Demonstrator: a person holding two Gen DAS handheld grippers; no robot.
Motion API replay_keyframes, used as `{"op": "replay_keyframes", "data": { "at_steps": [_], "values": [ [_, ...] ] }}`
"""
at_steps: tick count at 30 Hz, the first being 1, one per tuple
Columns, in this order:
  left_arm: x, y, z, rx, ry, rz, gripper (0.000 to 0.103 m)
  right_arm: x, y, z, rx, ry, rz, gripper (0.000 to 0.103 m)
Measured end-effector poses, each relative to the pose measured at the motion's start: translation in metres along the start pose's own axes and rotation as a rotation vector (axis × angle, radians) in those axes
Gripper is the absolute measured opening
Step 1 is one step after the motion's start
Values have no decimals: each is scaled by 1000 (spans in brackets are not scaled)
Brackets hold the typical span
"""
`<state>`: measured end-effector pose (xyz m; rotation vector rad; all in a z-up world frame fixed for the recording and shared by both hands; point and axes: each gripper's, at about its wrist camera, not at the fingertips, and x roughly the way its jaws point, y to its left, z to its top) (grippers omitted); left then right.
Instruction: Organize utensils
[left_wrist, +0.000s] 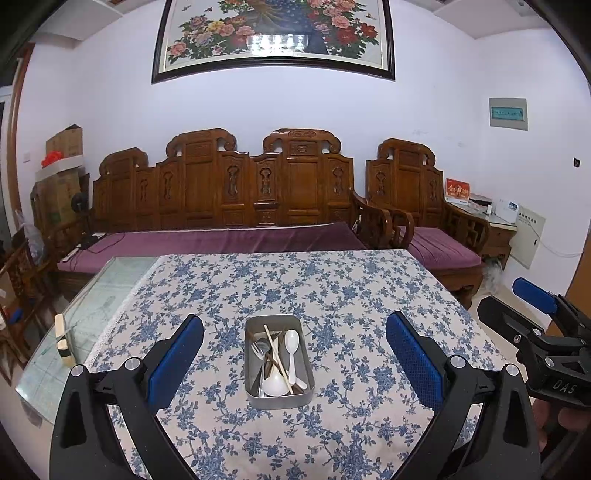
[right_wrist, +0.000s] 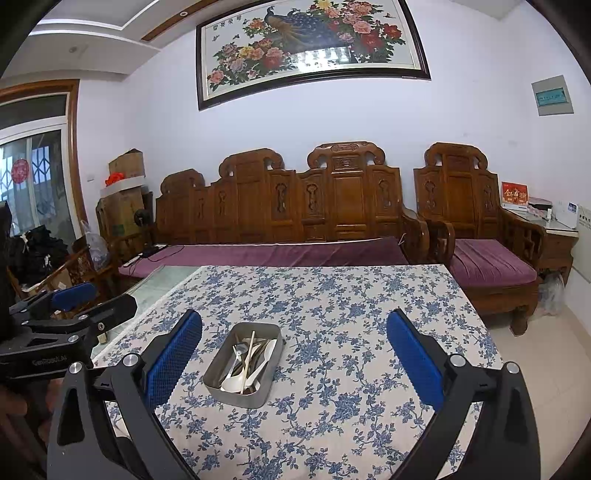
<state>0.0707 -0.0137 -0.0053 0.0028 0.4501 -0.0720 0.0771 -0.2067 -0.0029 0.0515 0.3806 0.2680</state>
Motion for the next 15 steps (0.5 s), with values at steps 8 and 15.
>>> {"op": "replay_keyframes", "data": {
  "at_steps": [8,15],
  "values": [
    [-1,2,-1,1,-1,4,96,1,2,-2,0,1,-3,101],
    [-1,1,-1,-3,2,1,96,1,2,-1,0,0,-4,101]
  ]
}}
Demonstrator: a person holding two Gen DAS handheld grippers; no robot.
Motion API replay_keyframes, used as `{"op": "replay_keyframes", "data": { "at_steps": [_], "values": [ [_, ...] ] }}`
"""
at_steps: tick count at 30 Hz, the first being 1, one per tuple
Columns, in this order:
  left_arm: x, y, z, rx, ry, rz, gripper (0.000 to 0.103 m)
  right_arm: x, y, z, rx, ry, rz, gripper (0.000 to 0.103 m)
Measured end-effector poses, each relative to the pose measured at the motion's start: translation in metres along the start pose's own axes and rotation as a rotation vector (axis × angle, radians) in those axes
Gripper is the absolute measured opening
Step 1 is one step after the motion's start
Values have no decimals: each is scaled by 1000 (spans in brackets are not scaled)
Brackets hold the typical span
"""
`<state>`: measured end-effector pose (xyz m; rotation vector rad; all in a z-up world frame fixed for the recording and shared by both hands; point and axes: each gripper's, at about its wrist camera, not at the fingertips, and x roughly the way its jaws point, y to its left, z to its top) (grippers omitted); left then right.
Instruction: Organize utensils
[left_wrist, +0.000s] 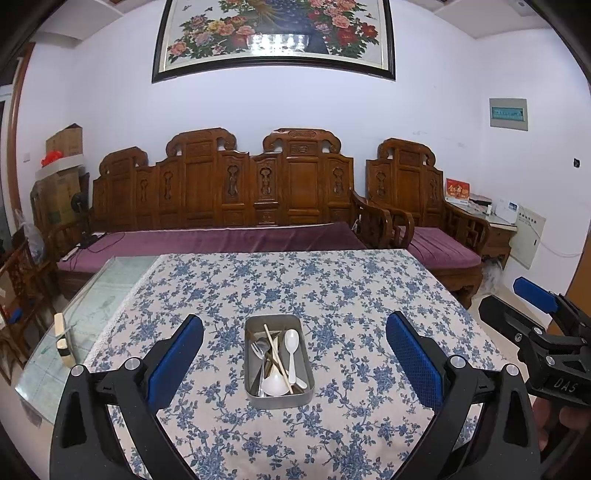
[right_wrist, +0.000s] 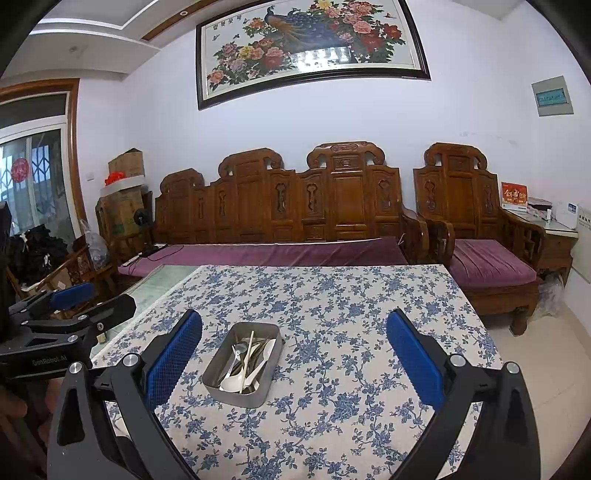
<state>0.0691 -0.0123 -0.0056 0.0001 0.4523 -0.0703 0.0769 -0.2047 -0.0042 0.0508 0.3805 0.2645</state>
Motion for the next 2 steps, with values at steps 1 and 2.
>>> {"op": "replay_keyframes", "data": {
  "at_steps": [1,2],
  "values": [
    [0,0,0,0,1,-1,96,0,0,0,0,0,0,101],
    [0,0,0,-1,1,-1,96,0,0,0,0,0,0,101]
  ]
}}
